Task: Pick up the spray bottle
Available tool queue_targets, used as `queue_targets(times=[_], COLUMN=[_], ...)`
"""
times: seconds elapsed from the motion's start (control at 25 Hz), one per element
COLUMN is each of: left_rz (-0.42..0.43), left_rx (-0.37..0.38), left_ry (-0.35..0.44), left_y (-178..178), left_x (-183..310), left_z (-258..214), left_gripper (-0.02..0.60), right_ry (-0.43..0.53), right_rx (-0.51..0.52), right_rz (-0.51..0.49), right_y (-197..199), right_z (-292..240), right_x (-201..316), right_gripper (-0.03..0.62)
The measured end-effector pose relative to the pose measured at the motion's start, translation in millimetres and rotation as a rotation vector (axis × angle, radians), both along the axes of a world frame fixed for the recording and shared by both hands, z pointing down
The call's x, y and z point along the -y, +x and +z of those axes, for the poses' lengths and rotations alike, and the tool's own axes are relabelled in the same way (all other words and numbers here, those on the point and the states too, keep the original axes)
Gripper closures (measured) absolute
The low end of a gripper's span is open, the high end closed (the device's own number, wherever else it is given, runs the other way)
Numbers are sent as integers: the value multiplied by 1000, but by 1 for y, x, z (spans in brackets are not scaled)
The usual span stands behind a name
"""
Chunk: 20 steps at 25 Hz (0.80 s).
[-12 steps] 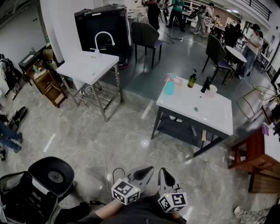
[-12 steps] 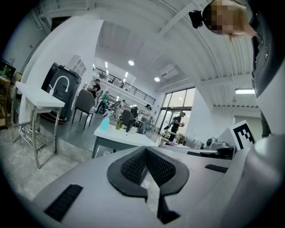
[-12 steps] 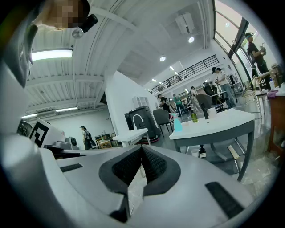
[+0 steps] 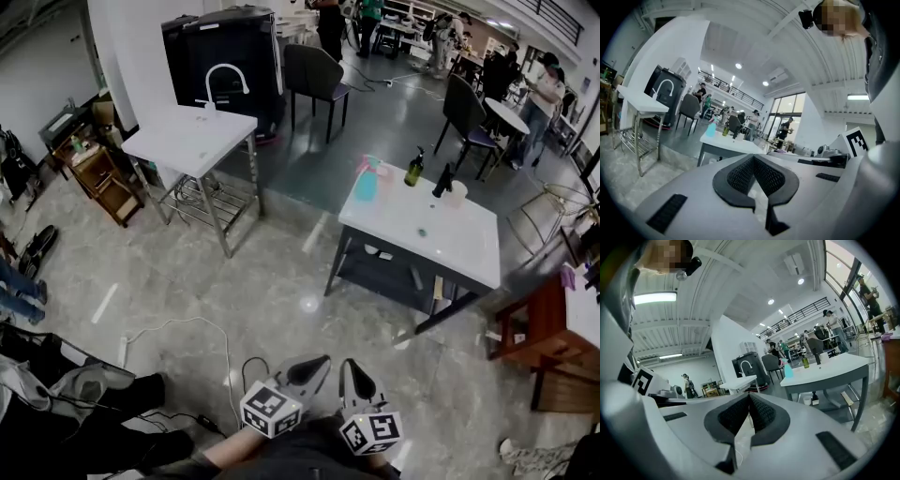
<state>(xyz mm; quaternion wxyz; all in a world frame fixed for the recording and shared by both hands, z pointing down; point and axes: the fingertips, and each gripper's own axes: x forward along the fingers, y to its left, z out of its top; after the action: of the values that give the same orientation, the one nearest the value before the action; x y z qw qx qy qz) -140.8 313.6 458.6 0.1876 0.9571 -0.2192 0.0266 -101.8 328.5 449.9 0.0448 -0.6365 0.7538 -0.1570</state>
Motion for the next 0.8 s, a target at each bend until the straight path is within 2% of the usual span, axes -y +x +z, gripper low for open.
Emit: queue_targets(times=[0.36, 0.52, 0.8], left_rz=[31, 36, 53], left_rx=[5, 1, -8], left_ry=[-3, -10, -12], left_y=[-29, -48, -61], left_x=[2, 5, 2], left_z=[3, 7, 10], left_gripper=[577, 577, 577], right_ry=[-23, -15, -5], right_rx=[40, 30, 30], right_rz=[66, 83, 106], right_y=[-22, -40, -60], right_z=[8, 12, 14], right_x=[0, 0, 2], right_gripper=[586, 586, 586])
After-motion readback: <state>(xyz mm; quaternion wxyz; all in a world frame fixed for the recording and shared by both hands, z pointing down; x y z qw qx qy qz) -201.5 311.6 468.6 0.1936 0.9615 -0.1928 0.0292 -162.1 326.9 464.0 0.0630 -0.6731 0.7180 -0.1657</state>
